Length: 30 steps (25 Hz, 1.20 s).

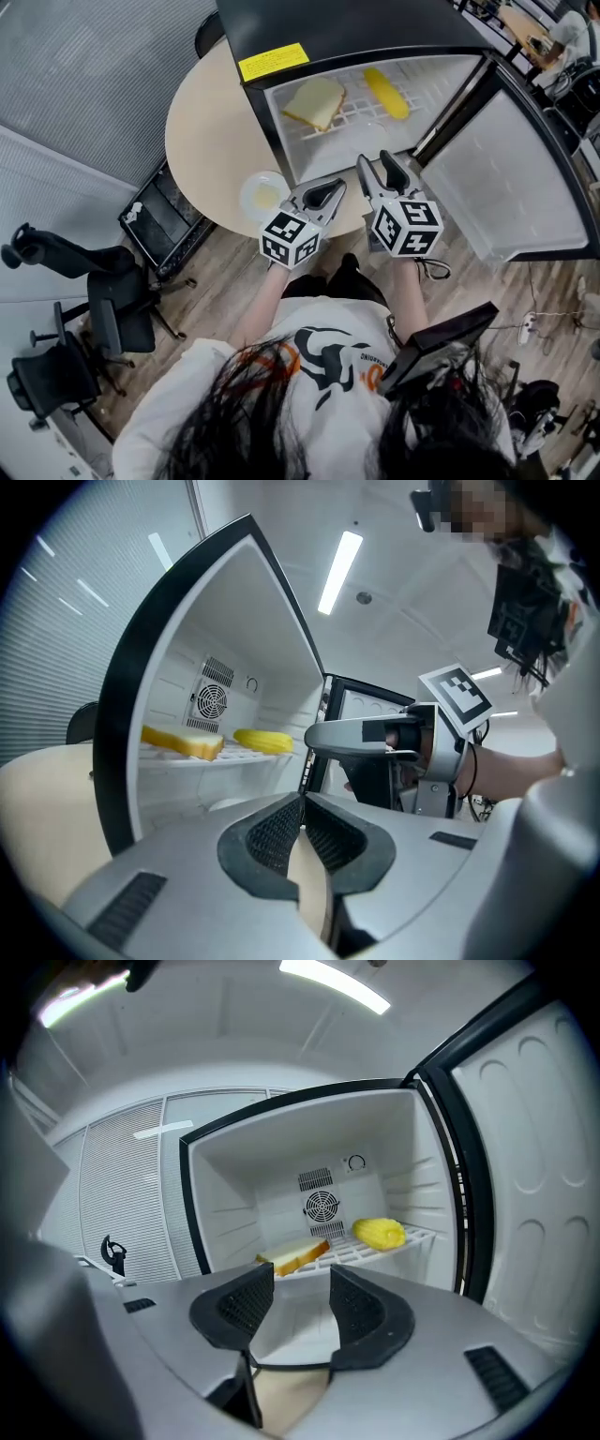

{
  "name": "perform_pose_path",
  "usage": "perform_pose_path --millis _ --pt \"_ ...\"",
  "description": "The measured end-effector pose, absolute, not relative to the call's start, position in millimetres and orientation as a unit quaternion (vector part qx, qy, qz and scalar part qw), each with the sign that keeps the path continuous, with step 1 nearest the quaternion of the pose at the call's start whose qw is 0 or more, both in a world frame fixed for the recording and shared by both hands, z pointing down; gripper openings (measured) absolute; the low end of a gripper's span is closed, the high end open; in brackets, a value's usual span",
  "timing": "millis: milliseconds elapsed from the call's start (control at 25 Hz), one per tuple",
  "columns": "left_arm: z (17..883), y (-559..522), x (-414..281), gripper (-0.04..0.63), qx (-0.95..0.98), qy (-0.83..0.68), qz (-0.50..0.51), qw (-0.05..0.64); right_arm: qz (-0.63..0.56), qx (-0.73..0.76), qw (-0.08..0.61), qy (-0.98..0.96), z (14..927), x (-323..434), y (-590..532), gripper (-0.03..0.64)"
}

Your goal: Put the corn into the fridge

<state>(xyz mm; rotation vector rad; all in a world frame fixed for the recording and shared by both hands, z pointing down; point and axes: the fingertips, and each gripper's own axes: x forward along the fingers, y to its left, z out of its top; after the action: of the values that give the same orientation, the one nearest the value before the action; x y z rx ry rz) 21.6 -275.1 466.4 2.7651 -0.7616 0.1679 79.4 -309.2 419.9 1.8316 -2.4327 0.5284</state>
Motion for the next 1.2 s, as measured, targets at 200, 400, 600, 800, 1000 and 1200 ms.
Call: perform_pose_path --millis 200,400,600,800,1000,1200 --pt "473.4 -252.9 10.8 0.012 0.959 -0.240 0.067 0.135 0.192 0.610 0.015 -0.769 435.2 68.9 -278.9 0.159" --pt "476.9 -233.1 2.8 0.012 0.962 -0.225 0.067 0.140 0.202 0.624 0.020 -0.755 445.8 60.8 -252.2 0.136" --pt "473.5 -215.6 -0.3 0.012 0.963 -0.218 0.056 0.147 0.209 0.631 0.032 -0.746 451.0 55.1 -228.4 0.120" --pt "473.3 -202.1 -1.9 0.012 0.962 -0.219 0.050 0.153 0.213 0.631 0.044 -0.745 454.8 51.1 -212.5 0.110" --pt "473.3 -195.3 -2.3 0.012 0.959 -0.233 0.045 0.158 0.219 0.623 0.053 -0.749 460.5 49.1 -195.8 0.101" --pt "467.7 -169.2 6.0 0.012 0.957 -0.244 0.045 0.151 0.221 0.617 0.050 -0.754 460.4 59.3 -167.9 0.089"
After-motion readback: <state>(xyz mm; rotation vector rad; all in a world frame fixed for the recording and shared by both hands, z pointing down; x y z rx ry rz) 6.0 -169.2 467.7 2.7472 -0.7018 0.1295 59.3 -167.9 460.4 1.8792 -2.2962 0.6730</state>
